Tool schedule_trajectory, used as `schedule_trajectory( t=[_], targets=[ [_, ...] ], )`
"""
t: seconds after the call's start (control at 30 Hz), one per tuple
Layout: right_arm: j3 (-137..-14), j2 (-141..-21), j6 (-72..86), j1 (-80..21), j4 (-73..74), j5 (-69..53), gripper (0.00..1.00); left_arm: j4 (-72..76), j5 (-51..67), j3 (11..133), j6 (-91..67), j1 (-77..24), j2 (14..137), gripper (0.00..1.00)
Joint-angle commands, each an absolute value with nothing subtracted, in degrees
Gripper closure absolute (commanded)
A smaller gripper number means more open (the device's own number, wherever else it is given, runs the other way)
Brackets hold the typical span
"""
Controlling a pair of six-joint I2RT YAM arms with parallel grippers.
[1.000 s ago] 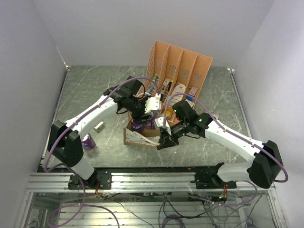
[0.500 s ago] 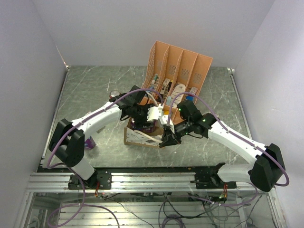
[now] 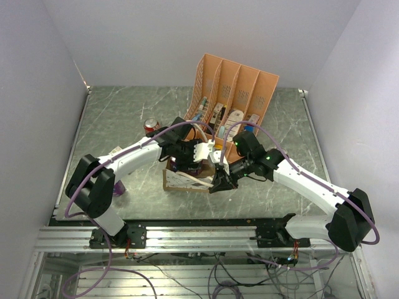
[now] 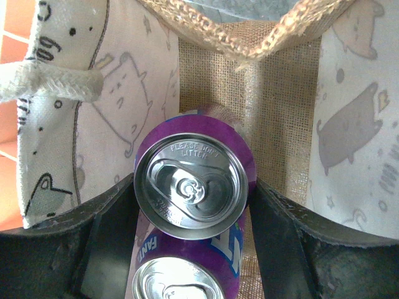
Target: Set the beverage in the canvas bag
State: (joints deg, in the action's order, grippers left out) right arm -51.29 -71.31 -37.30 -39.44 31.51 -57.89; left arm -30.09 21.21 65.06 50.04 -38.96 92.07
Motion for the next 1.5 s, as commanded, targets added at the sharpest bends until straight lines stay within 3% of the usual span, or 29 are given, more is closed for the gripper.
schedule_trajectory(
  t=[0.0,0.67,1.03,1.47],
  targets=[
    [-50.8,-70.6,-36.9,-38.8,31.8,-58.4,0.99,-25.6,19.1,64.9,49.0,-39.5,91.2,0.6],
    [-51.4,-70.8,-37.1,-38.2,32.1,-58.5,0.98,-26.3,16.6,65.1,47.6,-40.9,89.5,0.3],
    [-52.5,-72.0,-37.7,-37.9,32.8,-58.7,0.98,-27.8,16.7,64.7,47.9,-41.0,86.7,0.21],
    [-53.1,-73.0,-38.1,-37.9,33.3,-58.5,0.97,-29.7,18.2,64.9,48.7,-41.1,85.3,0.17]
  ],
)
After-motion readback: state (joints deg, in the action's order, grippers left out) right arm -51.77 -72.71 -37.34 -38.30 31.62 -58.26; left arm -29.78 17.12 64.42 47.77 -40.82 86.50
